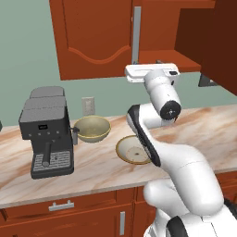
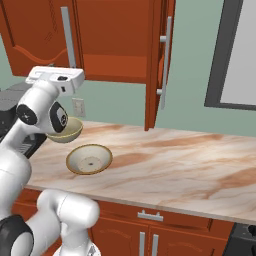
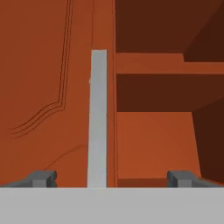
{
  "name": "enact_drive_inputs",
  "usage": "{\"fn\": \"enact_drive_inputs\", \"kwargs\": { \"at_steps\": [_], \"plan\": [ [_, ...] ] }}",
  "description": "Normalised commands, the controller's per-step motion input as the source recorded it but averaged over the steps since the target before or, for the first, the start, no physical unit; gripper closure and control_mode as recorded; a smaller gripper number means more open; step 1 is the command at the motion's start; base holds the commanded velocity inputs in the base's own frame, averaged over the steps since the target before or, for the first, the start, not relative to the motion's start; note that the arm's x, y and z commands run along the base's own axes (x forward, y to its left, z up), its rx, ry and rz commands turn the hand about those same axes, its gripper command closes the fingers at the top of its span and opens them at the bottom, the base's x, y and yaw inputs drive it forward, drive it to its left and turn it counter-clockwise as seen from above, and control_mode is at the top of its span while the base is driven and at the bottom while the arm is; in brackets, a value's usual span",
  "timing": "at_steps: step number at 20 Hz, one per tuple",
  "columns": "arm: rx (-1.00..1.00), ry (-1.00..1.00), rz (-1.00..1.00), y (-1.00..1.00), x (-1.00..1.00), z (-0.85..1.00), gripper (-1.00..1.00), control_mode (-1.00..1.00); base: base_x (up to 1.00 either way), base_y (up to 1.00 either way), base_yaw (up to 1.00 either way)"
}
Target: Open the cabinet. Pick the bowls from the counter and place them in the cabinet. Then close the cabinet.
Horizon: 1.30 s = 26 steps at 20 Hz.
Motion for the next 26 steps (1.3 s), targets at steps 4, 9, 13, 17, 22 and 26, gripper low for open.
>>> {"fn": "enact_drive_inputs", "kwargs": {
  "at_steps": [4, 9, 13, 17, 22, 26],
  "plan": [
    [0.00, 0.00, 0.00, 0.03, 0.42, 0.00, -1.00, -1.00, 0.00, 0.00, 0.00],
    [0.00, 0.00, 0.00, 0.00, 0.44, 0.00, -1.00, -1.00, 0.00, 0.00, 0.00],
    [0.00, 0.00, 0.00, 0.00, 0.43, 0.00, -1.00, -1.00, 0.00, 0.00, 0.00],
    [0.00, 0.00, 0.00, 0.01, 0.35, 0.00, -1.00, -1.00, 0.00, 0.00, 0.00],
    [0.00, -0.03, -0.01, 0.00, 0.10, 0.00, -1.00, -1.00, 0.00, 0.00, 0.00],
    [0.00, -0.03, 0.00, 0.00, 0.17, 0.00, 1.00, -1.00, 0.00, 0.00, 0.00]
  ]
}}
